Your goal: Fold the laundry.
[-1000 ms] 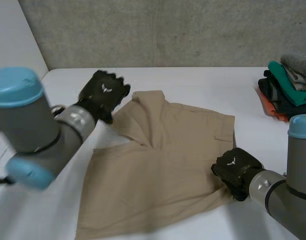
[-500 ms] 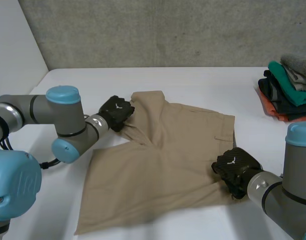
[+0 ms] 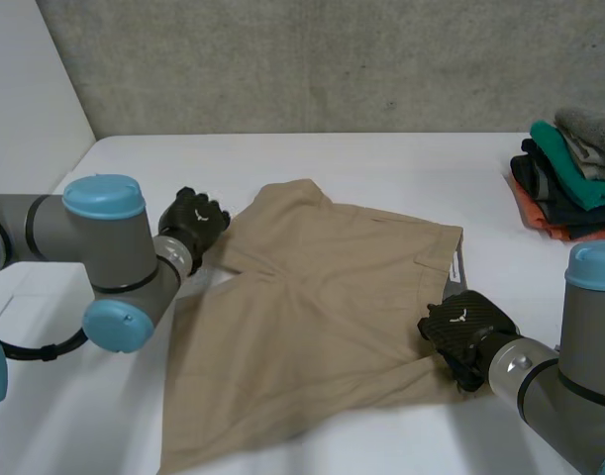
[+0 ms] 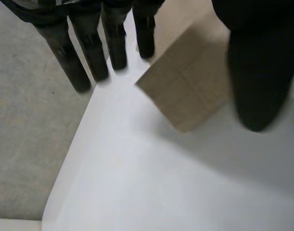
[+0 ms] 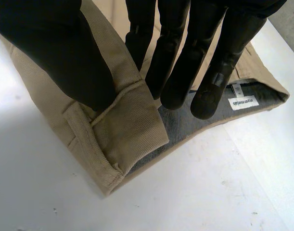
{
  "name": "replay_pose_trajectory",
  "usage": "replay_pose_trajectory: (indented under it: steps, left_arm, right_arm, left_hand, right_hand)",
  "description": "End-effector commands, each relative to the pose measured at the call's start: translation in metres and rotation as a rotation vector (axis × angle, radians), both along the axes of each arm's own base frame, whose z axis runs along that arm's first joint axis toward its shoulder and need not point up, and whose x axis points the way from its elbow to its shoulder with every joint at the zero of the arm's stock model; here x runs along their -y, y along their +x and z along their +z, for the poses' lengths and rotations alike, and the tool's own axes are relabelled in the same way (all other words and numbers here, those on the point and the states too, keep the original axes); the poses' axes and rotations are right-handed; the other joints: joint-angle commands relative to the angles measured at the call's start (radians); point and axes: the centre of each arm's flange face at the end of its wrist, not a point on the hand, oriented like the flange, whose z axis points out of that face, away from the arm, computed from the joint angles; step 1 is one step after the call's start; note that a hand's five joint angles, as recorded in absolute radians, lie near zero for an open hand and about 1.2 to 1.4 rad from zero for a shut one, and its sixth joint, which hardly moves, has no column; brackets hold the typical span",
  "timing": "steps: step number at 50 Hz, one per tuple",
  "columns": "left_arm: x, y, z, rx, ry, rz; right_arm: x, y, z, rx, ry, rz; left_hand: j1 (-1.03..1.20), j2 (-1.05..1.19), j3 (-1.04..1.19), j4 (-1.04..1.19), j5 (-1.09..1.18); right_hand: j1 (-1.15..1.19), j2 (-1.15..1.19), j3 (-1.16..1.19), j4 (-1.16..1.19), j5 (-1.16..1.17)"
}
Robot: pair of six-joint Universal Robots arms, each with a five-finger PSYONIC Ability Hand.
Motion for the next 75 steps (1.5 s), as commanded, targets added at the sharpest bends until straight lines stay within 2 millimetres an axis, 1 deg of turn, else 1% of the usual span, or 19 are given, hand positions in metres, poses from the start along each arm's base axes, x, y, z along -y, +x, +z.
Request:
replay_pose_trajectory:
  steps: [1,2,5,9,11,16,20,24,31,41,44,45,48,51,56,58,63,70,75]
  left_arm:
    - [-0.007,-0.001,0.024,-0.030,-0.044,0.051]
    - [-0.014,0.003,0.037,-0.055,-0.048,0.063]
    - [-0.030,0.009,0.050,-0.100,-0.026,0.072]
    - [-0.079,0.021,0.071,-0.205,0.058,0.080]
    - [-0.099,0.027,0.073,-0.230,0.111,0.087]
    - [-0.161,0.049,0.063,-0.279,0.321,0.132]
    - [-0.195,0.058,0.050,-0.294,0.447,0.159]
    - [-0.219,0.063,0.038,-0.298,0.533,0.169]
    - [-0.237,0.065,0.027,-0.276,0.583,0.164]
    - [-0.235,0.063,0.018,-0.257,0.604,0.168]
    - [-0.233,0.061,0.018,-0.264,0.588,0.160]
    - [-0.230,0.060,0.018,-0.270,0.570,0.156]
    - [-0.226,0.059,0.021,-0.276,0.532,0.159]
    - [-0.228,0.060,0.023,-0.218,0.508,0.139]
    - [-0.263,0.072,0.021,0.162,0.589,-0.014]
    - [-0.265,0.072,0.024,0.220,0.592,-0.044]
    - [-0.229,0.053,0.043,0.118,0.441,-0.037]
    - [-0.167,0.007,0.067,-0.043,0.196,-0.064]
    - [-0.108,-0.035,0.072,-0.155,0.003,-0.085]
  right_arm:
    - [0.000,-0.001,0.000,0.012,0.007,-0.012]
    - [0.001,0.000,0.000,0.027,0.007,-0.021]
    - [0.002,0.000,0.001,0.053,0.012,-0.040]
    - [0.004,0.001,0.002,0.100,0.029,-0.076]
    - [0.004,0.001,0.003,0.110,0.035,-0.084]
    - [0.008,0.000,0.004,0.147,0.040,-0.115]
    - [0.011,0.001,0.004,0.178,0.030,-0.135]
    - [0.013,0.001,0.005,0.202,0.020,-0.148]
    - [0.016,0.001,0.005,0.219,0.019,-0.163]
    - [0.022,-0.003,0.006,0.223,0.004,-0.184]
    - [0.021,-0.003,0.006,0.223,0.004,-0.182]
    - [0.021,-0.003,0.006,0.222,0.008,-0.178]
    - [0.018,-0.002,0.006,0.204,0.010,-0.162]
    - [0.005,-0.006,0.004,0.118,0.068,-0.118]
    - [-0.058,-0.024,0.009,-0.174,0.352,0.112]
    - [-0.065,-0.024,0.012,-0.187,0.376,0.157]
    - [-0.042,-0.015,0.016,-0.110,0.225,0.127]
    - [-0.019,-0.008,0.026,-0.030,0.157,0.073]
    - [0.024,0.004,0.032,0.055,0.001,-0.015]
  left_hand:
    - [-0.284,-0.388,-0.393,-0.386,-0.369]
    - [-0.272,-0.376,-0.382,-0.374,-0.357]
    - [-0.269,-0.373,-0.379,-0.371,-0.354]
    - [-0.228,-0.332,-0.338,-0.330,-0.313]
    - [-0.190,-0.294,-0.300,-0.292,-0.275]
    - [-0.031,-0.135,-0.141,-0.134,-0.116]
    - [-0.008,-0.112,-0.117,-0.110,-0.093]
    - [-0.008,-0.112,-0.117,-0.110,-0.093]
    - [-0.002,-0.106,-0.112,-0.104,-0.087]
    - [0.200,0.096,0.091,0.098,0.115]
    - [0.587,0.483,0.477,0.485,0.502]
    - [0.867,0.763,0.757,0.765,0.782]
    - [0.870,0.766,0.760,0.767,0.785]
    - [0.870,0.766,0.760,0.767,0.785]
    - [0.870,0.766,0.760,0.767,0.785]
    - [0.870,0.766,0.760,0.767,0.785]
    - [0.870,0.766,0.760,0.767,0.785]
    - [0.870,0.766,0.760,0.767,0.785]
    - [0.870,0.766,0.760,0.767,0.785]
  right_hand:
    - [0.393,0.216,0.212,0.208,0.225]
    - [0.393,0.216,0.212,0.208,0.225]
    - [0.393,0.216,0.212,0.208,0.225]
    - [0.393,0.216,0.212,0.208,0.225]
    - [0.393,0.216,0.212,0.208,0.225]
    - [0.393,0.216,0.212,0.208,0.225]
    - [0.393,0.216,0.212,0.208,0.225]
    - [0.393,0.216,0.212,0.208,0.225]
    - [0.393,0.216,0.212,0.208,0.225]
    - [0.393,0.216,0.212,0.208,0.225]
    - [0.393,0.216,0.212,0.208,0.225]
    - [0.393,0.216,0.212,0.208,0.225]
    - [0.393,0.216,0.212,0.208,0.225]
    - [0.393,0.216,0.212,0.208,0.225]
    - [0.393,0.216,0.212,0.208,0.225]
    - [0.393,0.216,0.212,0.208,0.225]
    - [0.393,0.216,0.212,0.208,0.225]
    - [0.393,0.216,0.212,0.208,0.225]
    - [0.393,0.216,0.212,0.208,0.225]
